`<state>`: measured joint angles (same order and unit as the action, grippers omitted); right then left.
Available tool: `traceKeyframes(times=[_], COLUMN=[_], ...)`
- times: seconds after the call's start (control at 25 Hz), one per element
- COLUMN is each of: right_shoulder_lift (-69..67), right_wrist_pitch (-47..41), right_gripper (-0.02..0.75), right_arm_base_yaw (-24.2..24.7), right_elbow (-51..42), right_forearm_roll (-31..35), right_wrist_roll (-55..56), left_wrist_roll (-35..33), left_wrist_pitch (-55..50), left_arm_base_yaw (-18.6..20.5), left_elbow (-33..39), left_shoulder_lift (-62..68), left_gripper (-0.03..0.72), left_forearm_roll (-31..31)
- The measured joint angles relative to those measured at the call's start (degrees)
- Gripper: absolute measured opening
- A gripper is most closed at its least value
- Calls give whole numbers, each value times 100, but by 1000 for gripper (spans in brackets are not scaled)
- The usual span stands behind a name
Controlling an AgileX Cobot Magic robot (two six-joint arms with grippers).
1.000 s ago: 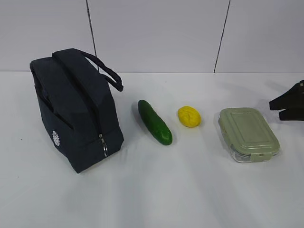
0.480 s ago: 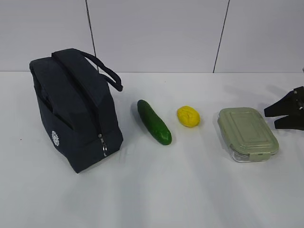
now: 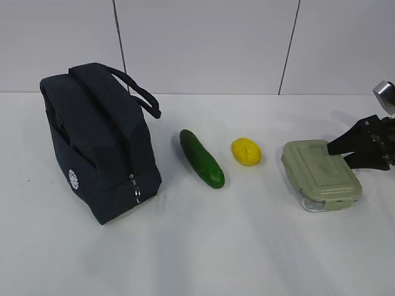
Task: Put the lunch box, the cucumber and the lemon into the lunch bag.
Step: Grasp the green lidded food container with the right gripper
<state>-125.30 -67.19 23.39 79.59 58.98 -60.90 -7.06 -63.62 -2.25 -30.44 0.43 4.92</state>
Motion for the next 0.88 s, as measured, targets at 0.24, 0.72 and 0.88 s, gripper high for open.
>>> traceKeyframes(times=[0.24,0.72,0.88], right_shoulder_lift=[-150,-363,-363], right_wrist_pitch=[0,-21,-29], right_gripper=[571,568,543], right_arm_base_yaw=[0,-31,-31], right_elbow=[0,0,0], right_forearm_roll=[-77,169,191], right_wrist_roll=[-22,-173,-191], left_wrist_roll=[0,0,0], left_wrist_pitch=[0,0,0], left_arm_base_yaw=[0,0,0], left_elbow=[0,0,0], left_shoulder_lift=[0,0,0], left_gripper=[465,465,465], left_forearm_roll=[0,0,0])
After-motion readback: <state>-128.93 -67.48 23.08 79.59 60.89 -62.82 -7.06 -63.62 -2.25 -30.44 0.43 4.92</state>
